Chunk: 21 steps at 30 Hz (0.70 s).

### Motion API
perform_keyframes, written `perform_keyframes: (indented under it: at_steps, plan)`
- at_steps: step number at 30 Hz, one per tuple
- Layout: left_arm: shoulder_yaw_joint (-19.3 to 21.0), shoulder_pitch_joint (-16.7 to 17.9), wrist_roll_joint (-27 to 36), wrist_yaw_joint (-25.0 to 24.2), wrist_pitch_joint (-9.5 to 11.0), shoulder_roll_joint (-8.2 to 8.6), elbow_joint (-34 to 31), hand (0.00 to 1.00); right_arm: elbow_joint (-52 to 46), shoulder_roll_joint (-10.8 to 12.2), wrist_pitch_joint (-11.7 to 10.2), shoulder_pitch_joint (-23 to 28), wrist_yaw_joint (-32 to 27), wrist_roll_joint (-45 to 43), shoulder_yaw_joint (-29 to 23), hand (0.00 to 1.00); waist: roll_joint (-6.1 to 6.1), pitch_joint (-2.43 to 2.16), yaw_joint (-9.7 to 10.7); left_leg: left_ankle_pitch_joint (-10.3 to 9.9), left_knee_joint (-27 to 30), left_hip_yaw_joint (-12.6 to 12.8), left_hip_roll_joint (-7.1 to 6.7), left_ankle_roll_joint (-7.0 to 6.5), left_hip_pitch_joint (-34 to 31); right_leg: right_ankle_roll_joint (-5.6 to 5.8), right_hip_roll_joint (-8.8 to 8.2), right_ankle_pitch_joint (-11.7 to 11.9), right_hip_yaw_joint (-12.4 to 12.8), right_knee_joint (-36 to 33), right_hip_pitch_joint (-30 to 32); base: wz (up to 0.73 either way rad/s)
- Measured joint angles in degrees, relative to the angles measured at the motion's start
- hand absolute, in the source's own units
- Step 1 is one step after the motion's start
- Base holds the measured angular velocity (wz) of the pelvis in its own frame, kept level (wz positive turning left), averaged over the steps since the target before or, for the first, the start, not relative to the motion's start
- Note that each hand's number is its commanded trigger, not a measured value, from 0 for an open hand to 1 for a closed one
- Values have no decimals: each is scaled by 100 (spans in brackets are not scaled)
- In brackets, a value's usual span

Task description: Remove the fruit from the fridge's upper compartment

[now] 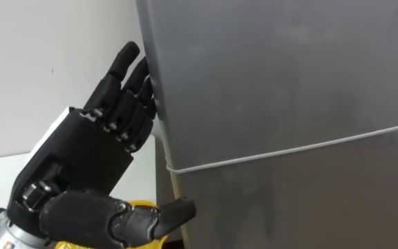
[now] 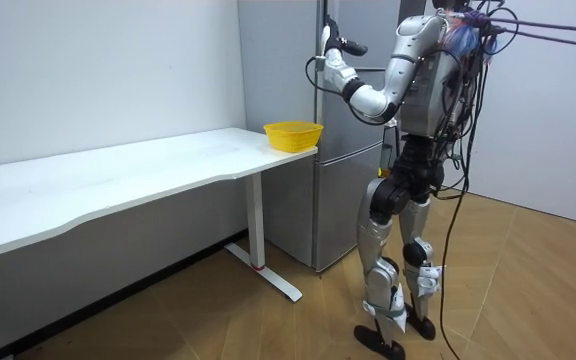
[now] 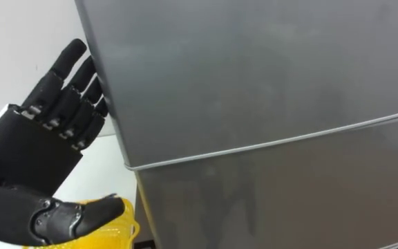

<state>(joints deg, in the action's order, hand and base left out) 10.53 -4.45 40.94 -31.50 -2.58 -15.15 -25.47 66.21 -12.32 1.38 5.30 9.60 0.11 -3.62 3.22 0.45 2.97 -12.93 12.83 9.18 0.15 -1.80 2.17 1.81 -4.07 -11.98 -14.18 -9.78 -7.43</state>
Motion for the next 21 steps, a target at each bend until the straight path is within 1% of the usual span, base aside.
perform_keyframes:
  at_steps: [4, 7, 11, 14, 16, 19, 21]
  plan:
    - [40, -10, 23, 130, 7, 8, 10, 100, 6, 0, 10, -1, 60, -47, 0, 0, -13, -21, 10, 5, 54, 8, -8, -3, 14, 1, -12, 0, -13, 3, -32, 2]
    - [-74, -19, 14, 105, 4, 8, 9, 100, 6, 0, 71, -12, 63, -49, 1, 0, -19, -21, 10, 5, 52, 9, -11, -3, 40, 1, -14, 0, -5, 5, -63, 0]
    - [-170, -28, 12, 93, -19, 5, 9, 100, 5, -1, 76, -8, 62, -46, 1, 0, -11, -25, 17, 5, 17, 5, -1, -3, 21, 1, -5, 0, -5, 1, -72, 0]
    - [-340, -29, 9, -62, -156, 5, 9, 100, -23, -26, 109, -3, 63, -50, 9, 0, -5, -29, 28, 11, -4, 9, 0, -4, 26, 1, -3, 1, 3, -5, -67, 0]
    - [-474, -28, 7, -176, -225, 1, 8, 100, -94, -33, 114, 26, 59, -101, 7, 0, 25, -50, 47, 11, -8, 19, -1, -4, 28, 1, -4, 1, 12, -7, -67, 0]
    - [-616, -29, 7, -394, -248, -1, 4, 100, -205, -30, 112, 28, 60, -319, 6, 0, 33, -55, 128, 19, -10, 27, 4, 5, 40, 1, 2, 1, 28, -7, -67, -1]
    - [-644, -29, 8, -516, -254, -1, 4, 100, -214, -29, 113, 27, 60, -423, 4, 0, 32, -55, 147, 34, -1, 43, 4, 9, 53, 0, 2, 1, 60, -6, -56, -6]
